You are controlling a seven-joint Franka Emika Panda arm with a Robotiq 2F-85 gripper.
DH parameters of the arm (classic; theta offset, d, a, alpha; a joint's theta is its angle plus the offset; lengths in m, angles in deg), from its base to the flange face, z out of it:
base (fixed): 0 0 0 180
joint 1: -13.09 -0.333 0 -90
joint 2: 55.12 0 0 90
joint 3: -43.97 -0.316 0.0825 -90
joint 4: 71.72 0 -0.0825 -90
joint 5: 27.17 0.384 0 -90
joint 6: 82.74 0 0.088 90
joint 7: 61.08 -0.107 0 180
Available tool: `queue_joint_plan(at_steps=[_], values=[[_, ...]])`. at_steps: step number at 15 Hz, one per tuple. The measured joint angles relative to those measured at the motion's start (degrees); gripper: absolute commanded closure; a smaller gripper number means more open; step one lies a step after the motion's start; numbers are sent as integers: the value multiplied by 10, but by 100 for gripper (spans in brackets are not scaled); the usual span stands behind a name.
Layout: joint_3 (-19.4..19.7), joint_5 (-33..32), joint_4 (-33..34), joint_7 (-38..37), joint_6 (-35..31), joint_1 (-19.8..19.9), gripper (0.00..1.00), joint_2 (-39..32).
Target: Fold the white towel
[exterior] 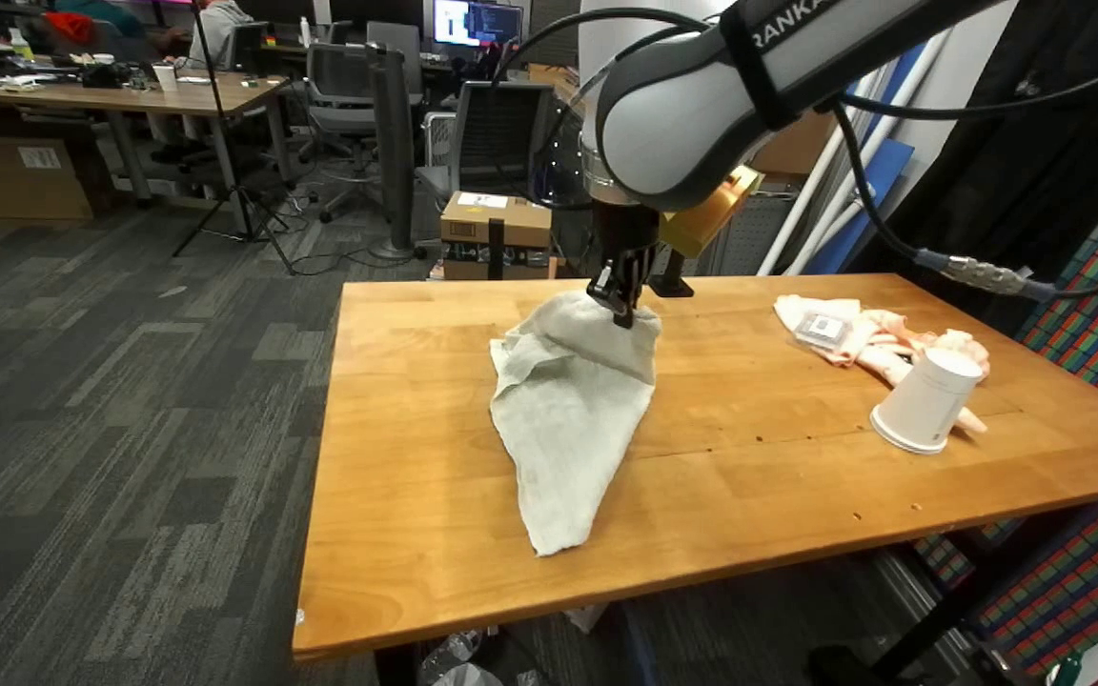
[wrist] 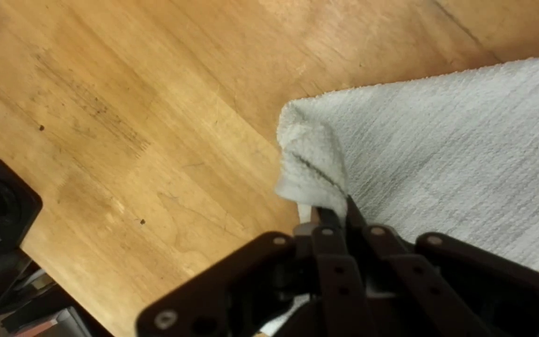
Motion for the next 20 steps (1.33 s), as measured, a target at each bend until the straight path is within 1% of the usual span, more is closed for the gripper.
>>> queue_joint_plan(at_steps=[4,9,14,17,20], values=[[-9,-50,-67,-63,-10,-19,98,44],[-30,-129,-123,-156,-10,-41,98,89],[-61,-190,-154,-229,7,-51,98,115],[-81,-207,-163,-255,23,-56,98,122],[-94,-212,-164,-264,37,-57,98,126]])
